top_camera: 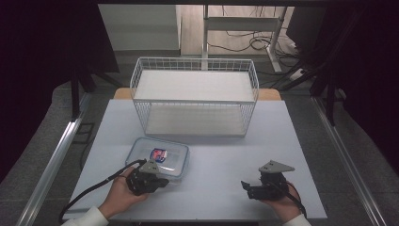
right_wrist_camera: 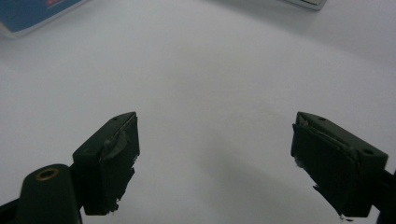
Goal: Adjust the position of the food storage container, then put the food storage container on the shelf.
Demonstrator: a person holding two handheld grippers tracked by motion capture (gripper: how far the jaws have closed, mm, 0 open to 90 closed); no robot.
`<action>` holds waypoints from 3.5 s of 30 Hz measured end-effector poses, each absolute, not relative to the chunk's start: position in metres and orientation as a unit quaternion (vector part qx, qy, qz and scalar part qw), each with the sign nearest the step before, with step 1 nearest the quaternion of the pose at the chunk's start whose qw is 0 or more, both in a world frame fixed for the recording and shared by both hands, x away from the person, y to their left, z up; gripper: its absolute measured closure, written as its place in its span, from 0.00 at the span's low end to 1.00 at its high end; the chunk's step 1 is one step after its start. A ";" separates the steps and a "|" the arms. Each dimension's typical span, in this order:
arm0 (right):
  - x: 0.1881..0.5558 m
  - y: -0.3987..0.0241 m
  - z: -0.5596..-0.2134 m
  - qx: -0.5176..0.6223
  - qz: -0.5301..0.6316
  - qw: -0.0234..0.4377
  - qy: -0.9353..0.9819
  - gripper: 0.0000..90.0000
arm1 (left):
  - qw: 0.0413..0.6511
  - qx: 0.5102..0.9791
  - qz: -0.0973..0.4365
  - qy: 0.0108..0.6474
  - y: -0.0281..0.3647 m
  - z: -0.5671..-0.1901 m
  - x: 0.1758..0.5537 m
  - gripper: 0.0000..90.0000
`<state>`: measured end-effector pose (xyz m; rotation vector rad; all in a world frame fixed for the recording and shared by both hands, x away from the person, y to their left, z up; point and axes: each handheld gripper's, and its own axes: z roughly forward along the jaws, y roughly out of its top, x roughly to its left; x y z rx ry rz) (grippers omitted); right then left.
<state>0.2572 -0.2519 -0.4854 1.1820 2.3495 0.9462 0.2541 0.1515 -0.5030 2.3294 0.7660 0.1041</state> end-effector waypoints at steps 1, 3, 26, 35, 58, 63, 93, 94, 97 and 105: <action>0.257 -0.252 -0.485 0.416 0.332 0.172 0.828 0.17 | 0.338 0.893 0.038 0.295 0.150 -0.503 0.255 1.00; 0.257 -0.252 -0.485 0.417 0.333 0.173 0.828 0.17 | 0.342 0.892 0.036 0.293 0.151 -0.501 0.252 1.00; 0.258 -0.249 -0.483 0.410 0.337 0.175 0.829 0.17 | 0.337 0.809 0.165 0.453 0.283 -0.469 0.284 1.00; 0.258 -0.250 -0.484 0.410 0.336 0.175 0.830 0.17 | 0.312 0.811 0.130 0.476 0.290 -0.496 0.295 1.00; 0.261 -0.248 -0.482 0.409 0.343 0.169 0.829 0.17 | 0.330 0.828 0.074 0.448 0.244 -0.507 0.295 1.00; 0.262 -0.246 -0.481 0.407 0.345 0.167 0.829 0.17 | 0.331 0.835 0.065 0.434 0.227 -0.506 0.296 1.00; 0.268 -0.234 -0.478 0.383 0.366 0.166 0.832 0.17 | 0.400 0.781 0.079 0.472 0.223 -0.481 0.275 0.99; 0.268 -0.234 -0.478 0.382 0.367 0.166 0.832 0.17 | 0.406 0.780 0.081 0.470 0.223 -0.480 0.274 0.95; 0.269 -0.234 -0.477 0.379 0.374 0.164 0.831 0.17 | 0.409 0.774 0.090 0.475 0.222 -0.479 0.271 0.64; 0.272 -0.230 -0.475 0.402 0.395 0.148 0.813 0.18 | 0.432 0.762 0.047 0.481 0.223 -0.480 0.268 0.26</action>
